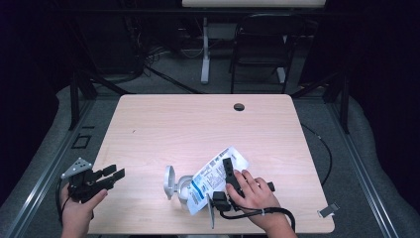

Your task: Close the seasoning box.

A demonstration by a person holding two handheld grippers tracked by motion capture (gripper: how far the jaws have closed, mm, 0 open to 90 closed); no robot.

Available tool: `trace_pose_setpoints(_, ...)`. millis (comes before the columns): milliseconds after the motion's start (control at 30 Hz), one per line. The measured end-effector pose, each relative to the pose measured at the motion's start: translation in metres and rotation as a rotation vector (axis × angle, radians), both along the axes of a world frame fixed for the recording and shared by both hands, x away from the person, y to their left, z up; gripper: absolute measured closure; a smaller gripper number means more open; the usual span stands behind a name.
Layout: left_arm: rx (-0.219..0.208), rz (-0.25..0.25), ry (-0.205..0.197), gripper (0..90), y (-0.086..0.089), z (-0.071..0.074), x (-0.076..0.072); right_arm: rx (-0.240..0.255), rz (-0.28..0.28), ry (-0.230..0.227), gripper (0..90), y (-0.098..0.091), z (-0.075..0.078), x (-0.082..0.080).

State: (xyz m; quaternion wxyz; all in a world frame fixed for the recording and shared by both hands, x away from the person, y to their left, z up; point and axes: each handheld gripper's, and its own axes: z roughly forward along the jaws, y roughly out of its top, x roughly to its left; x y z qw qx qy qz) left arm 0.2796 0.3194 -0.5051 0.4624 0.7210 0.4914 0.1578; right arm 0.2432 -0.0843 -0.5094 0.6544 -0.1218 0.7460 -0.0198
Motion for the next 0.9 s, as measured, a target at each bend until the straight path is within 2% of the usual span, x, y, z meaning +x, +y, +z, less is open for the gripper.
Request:
trace_pose_setpoints(67, 0.0, 0.001, 0.0, 55.5, 0.0001, 0.0, 0.0, 0.019, 0.009, 0.01, 69.4, -0.0013, -0.0018, 0.0011)
trace_pose_setpoints(367, 0.0, 0.003, 0.001, 55.5, 0.0001, -0.0009, 0.0003, 0.036, -0.005, 0.031, 71.4, -0.0016, -0.0007, 0.0001)
trace_pose_setpoints(400, 0.0, 0.004, 0.003, 55.5, 0.0003, -0.0008, 0.0003, 0.061, 0.002, 0.042, 71.6, -0.0023, -0.0018, 0.0008)
trace_pose_setpoints(600, 0.0, 0.006, 0.003, 55.6, -0.0001, -0.0014, 0.0005, 0.08, -0.019, 0.064, 73.1, -0.0026, -0.0019, 0.0)
trace_pose_setpoints(633, 0.0, 0.005, 0.004, 55.5, -0.0002, -0.0016, 0.0005, 0.108, -0.013, 0.082, 73.2, -0.0033, -0.0034, 0.001)
trace_pose_setpoints(667, 0.001, 0.005, 0.004, 55.6, -0.0001, -0.0016, 0.0006, 0.096, -0.027, 0.084, 73.2, -0.0029, -0.0024, 0.0002)
trace_pose_setpoints(900, 0.002, 0.005, 0.007, 55.5, 0.0002, -0.0015, 0.0005, 0.153, -0.021, 0.115, 74.2, -0.0048, -0.0047, 0.0017)
